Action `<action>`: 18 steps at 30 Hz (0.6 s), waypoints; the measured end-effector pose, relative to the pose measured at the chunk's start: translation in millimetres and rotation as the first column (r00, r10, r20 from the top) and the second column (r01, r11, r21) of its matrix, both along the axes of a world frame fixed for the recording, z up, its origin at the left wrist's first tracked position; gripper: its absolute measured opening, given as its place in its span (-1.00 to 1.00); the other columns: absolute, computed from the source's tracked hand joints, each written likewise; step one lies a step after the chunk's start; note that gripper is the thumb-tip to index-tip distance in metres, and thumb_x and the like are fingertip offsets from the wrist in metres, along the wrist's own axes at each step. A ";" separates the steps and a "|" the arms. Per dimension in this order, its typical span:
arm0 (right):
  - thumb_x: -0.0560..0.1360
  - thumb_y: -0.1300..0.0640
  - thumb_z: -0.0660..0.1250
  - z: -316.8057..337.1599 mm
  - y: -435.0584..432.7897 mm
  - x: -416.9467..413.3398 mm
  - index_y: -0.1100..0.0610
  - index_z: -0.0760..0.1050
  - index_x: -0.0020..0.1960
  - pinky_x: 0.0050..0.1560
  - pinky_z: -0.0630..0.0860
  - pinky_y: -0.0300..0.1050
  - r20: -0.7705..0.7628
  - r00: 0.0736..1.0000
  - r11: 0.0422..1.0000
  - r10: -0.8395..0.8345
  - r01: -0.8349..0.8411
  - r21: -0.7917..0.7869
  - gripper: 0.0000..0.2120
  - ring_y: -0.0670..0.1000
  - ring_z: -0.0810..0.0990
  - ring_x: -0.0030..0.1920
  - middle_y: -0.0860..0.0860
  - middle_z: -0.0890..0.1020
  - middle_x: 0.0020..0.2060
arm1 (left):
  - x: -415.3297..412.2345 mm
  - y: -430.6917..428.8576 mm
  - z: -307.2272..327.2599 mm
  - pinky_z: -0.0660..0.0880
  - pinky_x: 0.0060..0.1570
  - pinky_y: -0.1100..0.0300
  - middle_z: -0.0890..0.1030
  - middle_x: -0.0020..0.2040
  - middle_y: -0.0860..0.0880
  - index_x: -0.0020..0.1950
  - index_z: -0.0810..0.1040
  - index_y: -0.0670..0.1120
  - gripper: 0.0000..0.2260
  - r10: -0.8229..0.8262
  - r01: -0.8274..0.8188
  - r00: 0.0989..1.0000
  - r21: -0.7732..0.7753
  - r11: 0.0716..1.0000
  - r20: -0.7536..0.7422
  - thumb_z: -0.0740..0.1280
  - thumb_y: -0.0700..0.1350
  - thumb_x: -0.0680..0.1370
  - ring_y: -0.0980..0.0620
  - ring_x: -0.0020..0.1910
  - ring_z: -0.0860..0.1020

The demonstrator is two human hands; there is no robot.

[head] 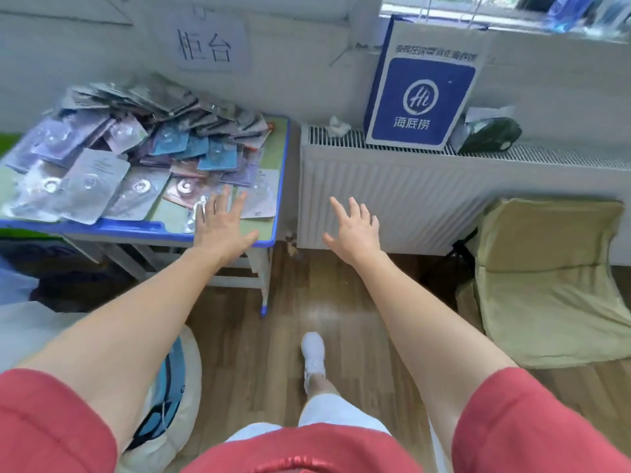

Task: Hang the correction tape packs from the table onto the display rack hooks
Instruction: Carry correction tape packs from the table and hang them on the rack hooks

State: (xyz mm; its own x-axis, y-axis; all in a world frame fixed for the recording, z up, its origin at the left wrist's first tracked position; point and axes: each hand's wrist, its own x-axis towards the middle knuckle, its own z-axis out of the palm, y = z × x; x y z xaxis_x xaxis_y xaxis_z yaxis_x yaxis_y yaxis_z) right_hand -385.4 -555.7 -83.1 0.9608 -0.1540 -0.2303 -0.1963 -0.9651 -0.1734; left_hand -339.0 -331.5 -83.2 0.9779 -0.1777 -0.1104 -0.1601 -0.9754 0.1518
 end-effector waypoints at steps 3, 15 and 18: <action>0.61 -0.08 0.15 -0.6 2.4 67.1 -0.04 -0.15 0.58 0.49 -0.04 0.16 0.011 0.998 0.998 0.058 -0.058 0.017 -0.32 0.19 -0.07 0.54 0.14 -0.04 0.56 | 53.1 10.2 -0.3 -0.14 0.50 -0.06 -0.13 0.58 -0.09 0.58 -0.05 0.04 -0.31 0.086 -0.086 0.996 -0.013 0.996 0.002 0.25 0.11 0.57 -0.12 0.55 -0.13; 0.59 -0.09 0.20 -0.5 41.5 269.3 0.00 -0.10 0.58 0.46 0.05 0.17 0.025 0.964 0.963 0.265 -0.266 0.049 -0.30 0.20 0.00 0.53 0.16 0.03 0.54 | 203.9 39.9 5.6 -0.16 0.48 -0.05 -0.16 0.58 -0.10 0.58 -0.10 0.04 -0.31 0.266 -0.266 0.964 -0.016 0.964 -0.017 0.22 0.13 0.58 -0.14 0.55 -0.13; 0.58 -0.10 0.20 -6.4 56.3 299.6 0.02 -0.07 0.57 0.45 0.09 0.17 0.036 0.962 0.960 0.269 -0.271 0.070 -0.31 0.21 0.05 0.52 0.17 0.07 0.53 | 238.0 46.7 3.4 -0.15 0.49 -0.06 -0.14 0.58 -0.11 0.58 -0.09 0.03 -0.32 0.244 -0.244 0.970 -0.003 0.970 -0.003 0.21 0.13 0.59 -0.13 0.55 -0.11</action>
State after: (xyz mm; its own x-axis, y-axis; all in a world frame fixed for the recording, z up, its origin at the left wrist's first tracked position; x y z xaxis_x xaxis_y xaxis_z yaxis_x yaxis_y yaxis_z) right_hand -85.9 -499.5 -89.5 0.9701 0.1289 -0.2054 0.0759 -0.9658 -0.2479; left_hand -100.9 -284.8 -79.8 0.9914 0.0658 -0.1129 0.0830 -0.9844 0.1550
